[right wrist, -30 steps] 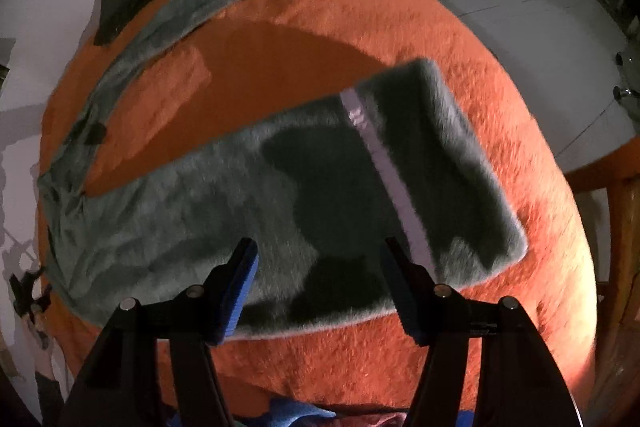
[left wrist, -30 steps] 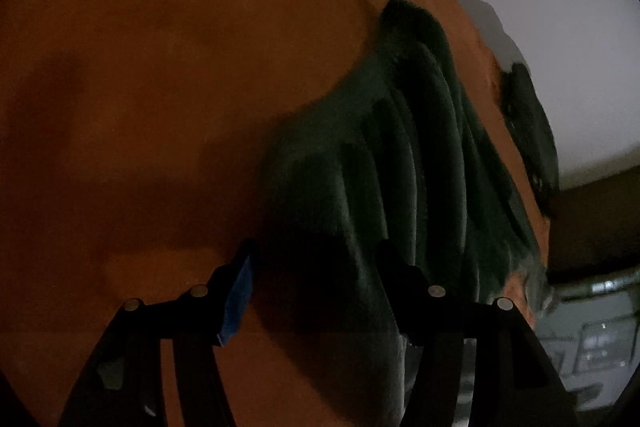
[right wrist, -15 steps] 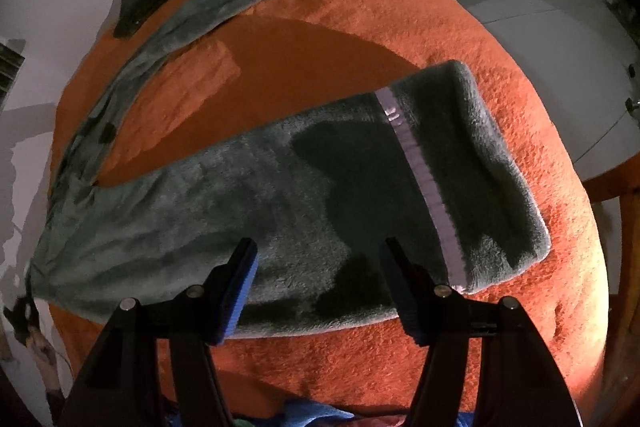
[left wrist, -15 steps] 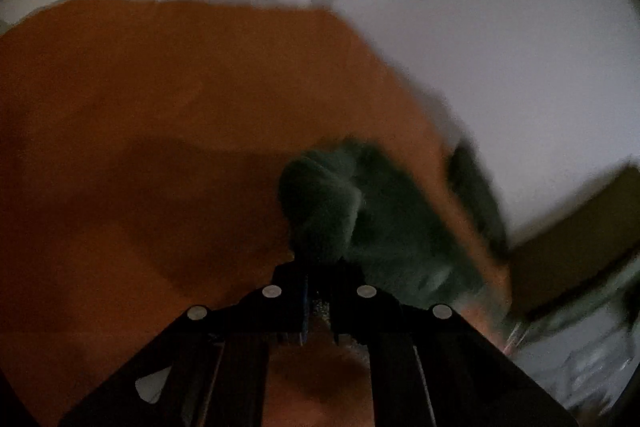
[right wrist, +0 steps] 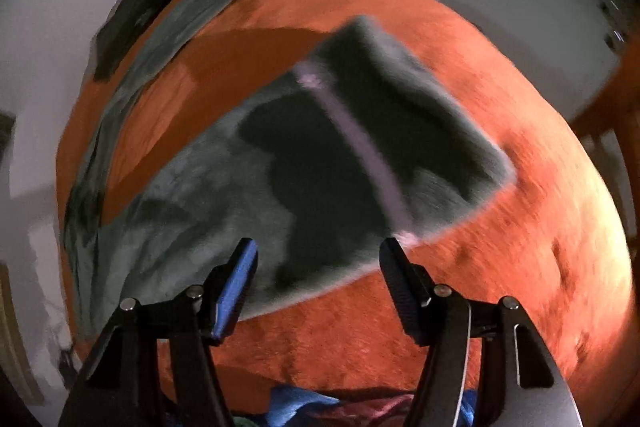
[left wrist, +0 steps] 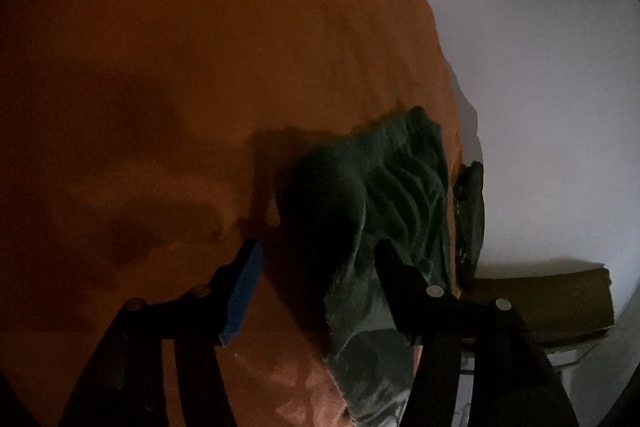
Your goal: Fold clothes
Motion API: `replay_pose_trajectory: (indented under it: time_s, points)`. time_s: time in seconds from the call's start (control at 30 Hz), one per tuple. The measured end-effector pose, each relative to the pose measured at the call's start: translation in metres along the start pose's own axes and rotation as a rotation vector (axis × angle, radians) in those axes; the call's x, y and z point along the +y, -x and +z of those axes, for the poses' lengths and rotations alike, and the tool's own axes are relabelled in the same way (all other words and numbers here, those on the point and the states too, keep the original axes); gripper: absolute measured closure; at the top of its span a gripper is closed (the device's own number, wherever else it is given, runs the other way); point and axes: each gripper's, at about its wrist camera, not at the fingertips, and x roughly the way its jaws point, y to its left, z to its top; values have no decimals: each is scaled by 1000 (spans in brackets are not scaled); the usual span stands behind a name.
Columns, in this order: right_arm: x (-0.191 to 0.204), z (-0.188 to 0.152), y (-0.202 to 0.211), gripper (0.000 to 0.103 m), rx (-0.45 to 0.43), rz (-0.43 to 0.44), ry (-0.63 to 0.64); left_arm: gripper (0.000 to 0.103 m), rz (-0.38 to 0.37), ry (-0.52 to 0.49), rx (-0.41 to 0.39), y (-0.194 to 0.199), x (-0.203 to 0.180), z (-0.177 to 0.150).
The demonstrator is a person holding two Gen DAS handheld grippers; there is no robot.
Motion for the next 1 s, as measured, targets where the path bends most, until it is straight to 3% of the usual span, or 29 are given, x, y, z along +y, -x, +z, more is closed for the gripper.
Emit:
replay_pose_trajectory:
  time_s: [0.3,0.43,0.53,0.77,0.8,0.87,1.0]
  points:
    - [-46,-10,-2,41,-125,102,-236,41,-7,5,93,-49,-17,-19]
    - [-62,2,-29,40,-105,139,-367,41,-6,41,105,-59,-15,-24]
    - [-64,0,-39,40,-59,106,-409,41,0,42,107,-58,-15,-28]
    - [-91,-9,-37,41,-113,190,-536,41,3,53,109,-53,-11,-27]
    - [-92,-5,-37,45,-125,186,-535,41,0,60,108,-54,-12,-26]
    - [-91,7,-34,93,-155,156,-499,41,-11,72,103,-56,-12,-26]
    - [-81,15,8,94,-258,149,-452,41,-26,85,101,-57,-12,-28]
